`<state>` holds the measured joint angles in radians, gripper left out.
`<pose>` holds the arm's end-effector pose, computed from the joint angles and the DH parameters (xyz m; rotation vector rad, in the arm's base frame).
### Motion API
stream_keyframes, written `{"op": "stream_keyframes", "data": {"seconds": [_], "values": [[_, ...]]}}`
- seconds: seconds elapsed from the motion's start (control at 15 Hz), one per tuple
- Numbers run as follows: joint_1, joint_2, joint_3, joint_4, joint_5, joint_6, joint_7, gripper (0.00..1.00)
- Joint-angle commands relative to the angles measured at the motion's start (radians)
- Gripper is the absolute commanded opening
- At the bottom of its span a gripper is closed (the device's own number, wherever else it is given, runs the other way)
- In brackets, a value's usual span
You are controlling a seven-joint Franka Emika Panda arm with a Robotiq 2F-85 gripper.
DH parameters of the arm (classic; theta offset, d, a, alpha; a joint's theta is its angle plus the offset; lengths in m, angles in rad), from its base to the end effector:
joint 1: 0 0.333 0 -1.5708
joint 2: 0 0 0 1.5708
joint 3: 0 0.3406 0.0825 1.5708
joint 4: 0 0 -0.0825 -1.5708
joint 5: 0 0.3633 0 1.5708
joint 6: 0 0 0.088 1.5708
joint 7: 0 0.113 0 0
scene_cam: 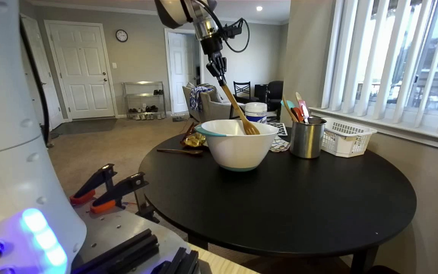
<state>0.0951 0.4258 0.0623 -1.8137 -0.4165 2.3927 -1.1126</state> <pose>0.6502 0.0939 0.3515 2.0185 1.9717 0.0111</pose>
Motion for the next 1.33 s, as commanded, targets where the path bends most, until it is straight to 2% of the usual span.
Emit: {"op": "stream_keyframes", "data": {"seconds": [0.0,0.27,0.73,1.0,1.13,1.27], "values": [[-0.016,0.075,-0.003,0.066,-0.001,0.037,0.022,0.03],[-0.040,0.083,-0.003,0.052,0.035,0.025,0.059,0.03],[-0.059,0.058,0.034,-0.011,0.186,-0.009,0.150,0.03],[-0.055,0.059,0.039,-0.004,0.195,-0.003,0.195,0.03],[-0.068,0.057,0.058,0.001,0.215,0.022,0.188,0.03],[-0.091,0.050,0.091,-0.005,0.252,0.057,0.127,0.03]]}}
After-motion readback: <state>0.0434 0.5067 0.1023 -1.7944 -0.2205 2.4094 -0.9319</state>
